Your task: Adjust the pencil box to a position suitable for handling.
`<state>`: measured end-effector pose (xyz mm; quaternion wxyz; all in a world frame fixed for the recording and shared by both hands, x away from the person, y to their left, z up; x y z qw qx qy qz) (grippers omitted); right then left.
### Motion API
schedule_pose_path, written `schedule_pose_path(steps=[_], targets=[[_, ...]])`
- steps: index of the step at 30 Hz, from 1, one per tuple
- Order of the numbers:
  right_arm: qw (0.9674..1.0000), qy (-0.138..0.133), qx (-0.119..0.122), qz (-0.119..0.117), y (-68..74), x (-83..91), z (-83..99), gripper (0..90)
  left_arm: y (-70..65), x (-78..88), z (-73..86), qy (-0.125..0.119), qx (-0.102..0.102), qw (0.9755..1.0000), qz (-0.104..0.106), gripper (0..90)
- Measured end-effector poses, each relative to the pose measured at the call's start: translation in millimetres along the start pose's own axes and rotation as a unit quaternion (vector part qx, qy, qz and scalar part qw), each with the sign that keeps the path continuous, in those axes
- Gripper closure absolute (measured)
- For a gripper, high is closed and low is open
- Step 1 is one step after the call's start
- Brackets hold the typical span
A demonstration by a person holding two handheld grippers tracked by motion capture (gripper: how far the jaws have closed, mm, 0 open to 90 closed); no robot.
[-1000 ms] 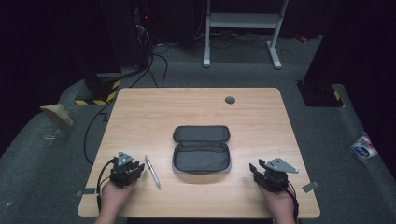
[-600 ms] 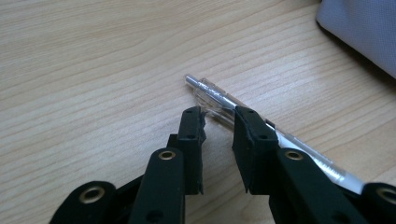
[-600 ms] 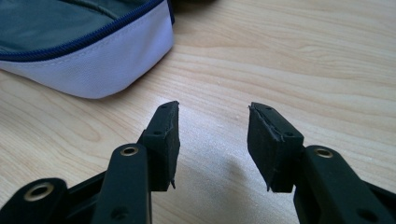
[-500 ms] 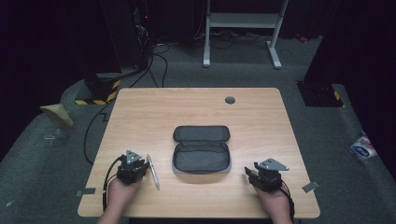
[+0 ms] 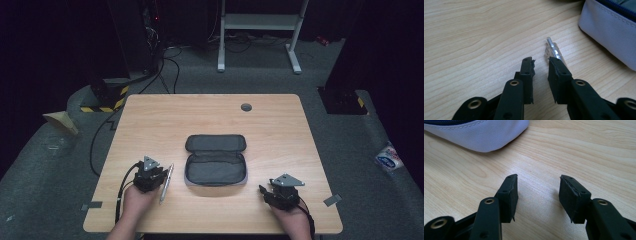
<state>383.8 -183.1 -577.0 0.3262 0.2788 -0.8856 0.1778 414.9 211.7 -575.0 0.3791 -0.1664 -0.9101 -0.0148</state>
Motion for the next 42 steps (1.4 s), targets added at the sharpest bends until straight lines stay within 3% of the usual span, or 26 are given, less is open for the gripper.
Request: schedule_pose_path(steps=[7, 9, 11, 14, 21, 27, 34, 42], targets=[[1.0, 0.0, 0.001, 0.0, -0.2, -0.2, -0.2, 48.8, -0.1, 7.6, -0.4, -0.008, -0.002, 1.0, -0.005, 72.4], [1.0, 0.0, 0.001, 0.0, -0.2, -0.2, -0.2, 48.9, -3.7, 16.0, 0.3, -0.016, 0.011, 0.9998, 0.01, 70.9], [1.0, 0.0, 0.0, 0.0, 0.2, 0.1, 0.0, 48.9, -9.4, 23.2, 3.7, -0.018, 0.011, 0.9996, 0.02, 68.9], [1.0, 0.0, 0.002, 0.001, 0.0, 0.0, -0.1, 48.9, -16.1, 27.5, 9.2, -0.009, 0.001, 0.9998, 0.018, 67.3], [1.0, -0.001, 0.003, -0.001, -0.1, -0.6, -0.8, 48.9, -27.0, 29.2, 18.8, 0.01, 0.007, 0.9994, 0.031, 67.0], [1.0, -0.001, 0.004, -0.002, -0.2, -0.8, -0.9, 49.0, -33.8, 28.4, 23.9, 0.017, -0.007, 0.9997, 0.017, 68.0], [1.0, -0.001, 0.004, -0.001, 0.0, -0.8, -0.9, 49.0, -30.1, 24.9, 25.5, 0.022, -0.011, 0.9997, -0.001, 69.9], [1.0, 0.0, 0.002, 0.001, 0.3, -0.4, -0.5, 49.1, -29.9, 24.8, 26.0, 0.025, -0.008, 0.9996, 0.008, 77.0]])
Point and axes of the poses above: each handheld gripper's, and its own axes: x roughly backward along the jaws, z roughly out of its underside, y roughly to its left, the point moved 8 cm from there along -x, roughly forward along the jaws, and after that the axes turned 9 degrees about x, right-handed, at the moved point
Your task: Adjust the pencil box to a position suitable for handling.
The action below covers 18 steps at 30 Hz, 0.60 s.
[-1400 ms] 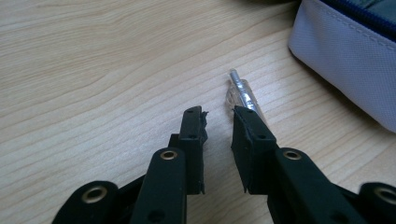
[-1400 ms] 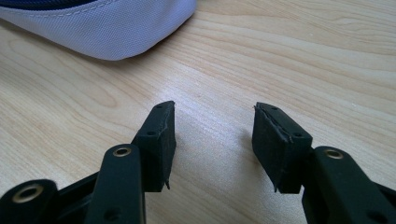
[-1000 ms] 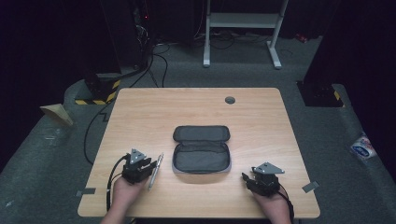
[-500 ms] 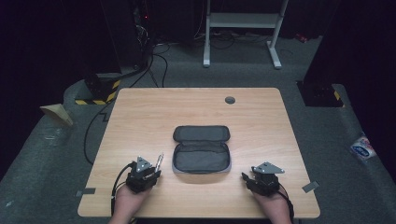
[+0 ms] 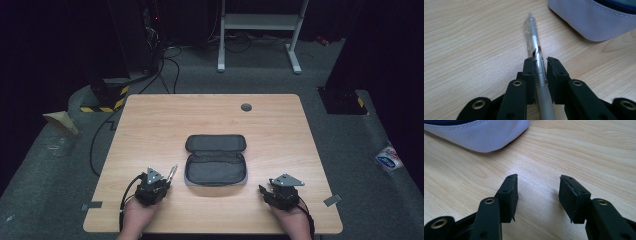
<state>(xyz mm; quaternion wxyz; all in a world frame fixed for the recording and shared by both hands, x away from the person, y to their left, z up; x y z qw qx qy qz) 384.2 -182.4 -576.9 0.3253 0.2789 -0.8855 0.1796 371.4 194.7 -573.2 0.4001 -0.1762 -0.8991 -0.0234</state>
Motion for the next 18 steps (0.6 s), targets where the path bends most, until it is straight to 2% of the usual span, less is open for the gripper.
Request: schedule_pose_path(steps=[18], targets=[[1.0, 0.0, -0.001, 0.001, 0.2, 0.1, 0.1, 49.1, 3.4, -0.7, -1.1, -0.002, -0.005, 1.0, 0.004, 79.0]])
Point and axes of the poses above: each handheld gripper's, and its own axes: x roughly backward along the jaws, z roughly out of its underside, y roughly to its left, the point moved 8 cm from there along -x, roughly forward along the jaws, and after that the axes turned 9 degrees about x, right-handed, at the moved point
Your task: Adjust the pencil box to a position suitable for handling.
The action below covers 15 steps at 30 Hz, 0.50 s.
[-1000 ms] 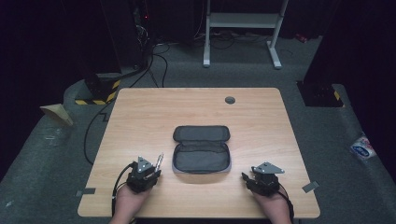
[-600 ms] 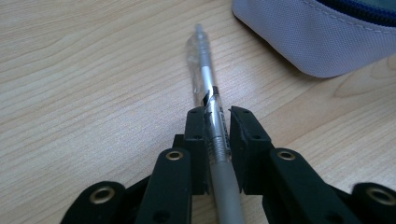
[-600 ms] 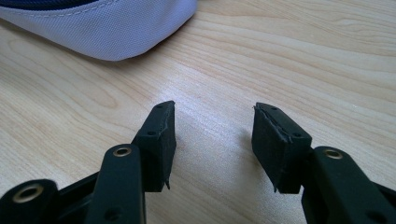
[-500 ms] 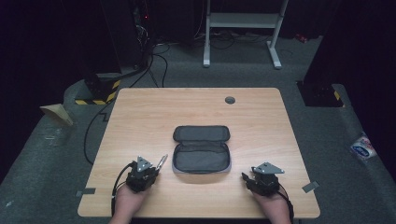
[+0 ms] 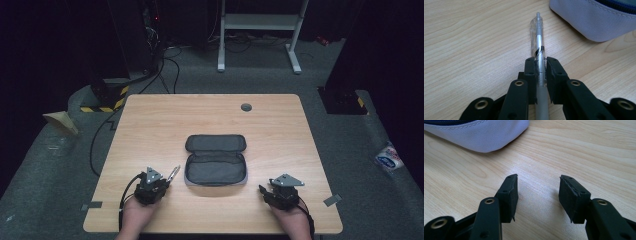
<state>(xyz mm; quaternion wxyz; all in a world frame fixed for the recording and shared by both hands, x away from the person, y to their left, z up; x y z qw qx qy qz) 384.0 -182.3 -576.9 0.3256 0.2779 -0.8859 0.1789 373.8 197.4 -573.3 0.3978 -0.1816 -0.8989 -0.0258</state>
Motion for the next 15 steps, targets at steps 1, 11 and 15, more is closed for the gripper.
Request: schedule_pose_path(steps=[1, 11, 15], targets=[[1.0, 0.0, 0.0, 0.0, 0.0, 0.0, 0.0, 49.1, 0.6, -0.1, 0.0, -0.002, -0.001, 1.0, -0.001, 78.9], [1.0, 0.001, -0.002, 0.004, -0.8, -0.8, -0.6, 49.2, 9.3, 2.3, -3.3, -0.024, 0.005, 0.9996, 0.014, 79.1], [1.0, 0.001, -0.005, 0.005, -0.7, -1.1, -0.9, 49.2, 11.4, 5.5, -5.0, -0.03, -0.001, 0.9994, 0.016, 79.2]])
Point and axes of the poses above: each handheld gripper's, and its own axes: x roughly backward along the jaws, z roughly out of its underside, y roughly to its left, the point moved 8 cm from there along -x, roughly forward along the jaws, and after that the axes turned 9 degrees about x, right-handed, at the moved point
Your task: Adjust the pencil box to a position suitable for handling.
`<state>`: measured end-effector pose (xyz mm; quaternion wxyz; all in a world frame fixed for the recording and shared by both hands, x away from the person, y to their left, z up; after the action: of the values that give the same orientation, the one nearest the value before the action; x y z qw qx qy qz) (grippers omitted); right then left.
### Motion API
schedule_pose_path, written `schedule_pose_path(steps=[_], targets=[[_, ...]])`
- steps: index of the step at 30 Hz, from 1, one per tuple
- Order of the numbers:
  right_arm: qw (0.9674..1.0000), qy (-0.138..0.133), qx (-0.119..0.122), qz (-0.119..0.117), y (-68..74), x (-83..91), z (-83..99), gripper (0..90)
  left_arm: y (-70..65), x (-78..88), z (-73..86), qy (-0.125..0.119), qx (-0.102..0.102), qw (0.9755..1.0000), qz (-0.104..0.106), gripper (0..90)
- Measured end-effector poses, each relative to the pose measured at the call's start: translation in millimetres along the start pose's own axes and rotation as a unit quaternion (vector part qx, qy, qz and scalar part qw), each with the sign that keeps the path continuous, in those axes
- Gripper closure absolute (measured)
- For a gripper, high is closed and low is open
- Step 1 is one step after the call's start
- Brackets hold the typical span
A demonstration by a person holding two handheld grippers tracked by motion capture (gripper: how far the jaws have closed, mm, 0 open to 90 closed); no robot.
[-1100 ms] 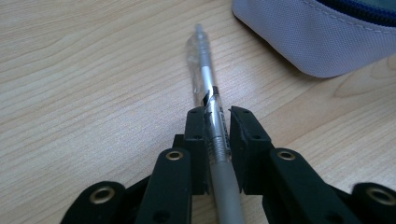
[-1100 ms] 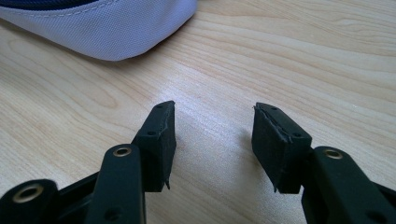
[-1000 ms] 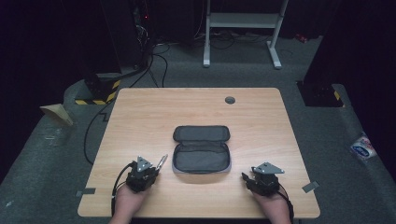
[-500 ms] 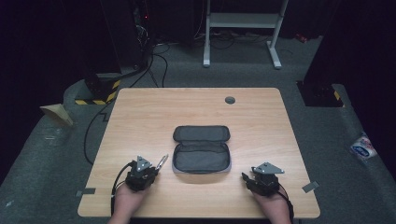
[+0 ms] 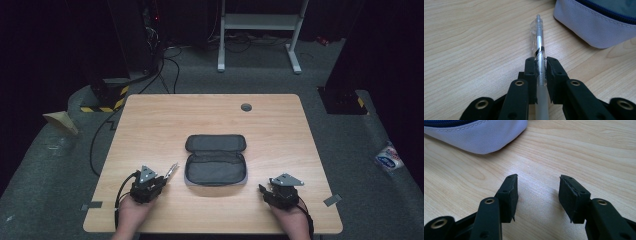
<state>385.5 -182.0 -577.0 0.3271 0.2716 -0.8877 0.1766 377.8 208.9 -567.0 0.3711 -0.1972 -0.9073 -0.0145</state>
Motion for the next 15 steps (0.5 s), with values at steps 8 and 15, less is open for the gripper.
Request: schedule_pose_path(steps=[8, 15], targets=[[1.0, -0.001, 0.002, 0.0, -0.1, 0.2, 0.2, 49.3, 1.0, 3.3, -5.0, -0.017, 0.003, 0.9999, 0.003, 79.2], [1.0, 0.0, 0.002, -0.001, 0.0, 0.3, 0.3, 49.3, 0.1, 6.9, -9.4, -0.032, -0.006, 0.9995, -0.002, 79.1]])
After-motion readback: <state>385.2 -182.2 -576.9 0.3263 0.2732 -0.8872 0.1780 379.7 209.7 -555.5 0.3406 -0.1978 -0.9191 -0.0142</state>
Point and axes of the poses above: each handheld gripper's, and its own axes: x roughly backward along the jaws, z roughly out of its underside, y roughly to its left, the point moved 8 cm from there along -x, roughly forward along the jaws, and after that the axes turned 9 degrees about x, right-handed, at the moved point
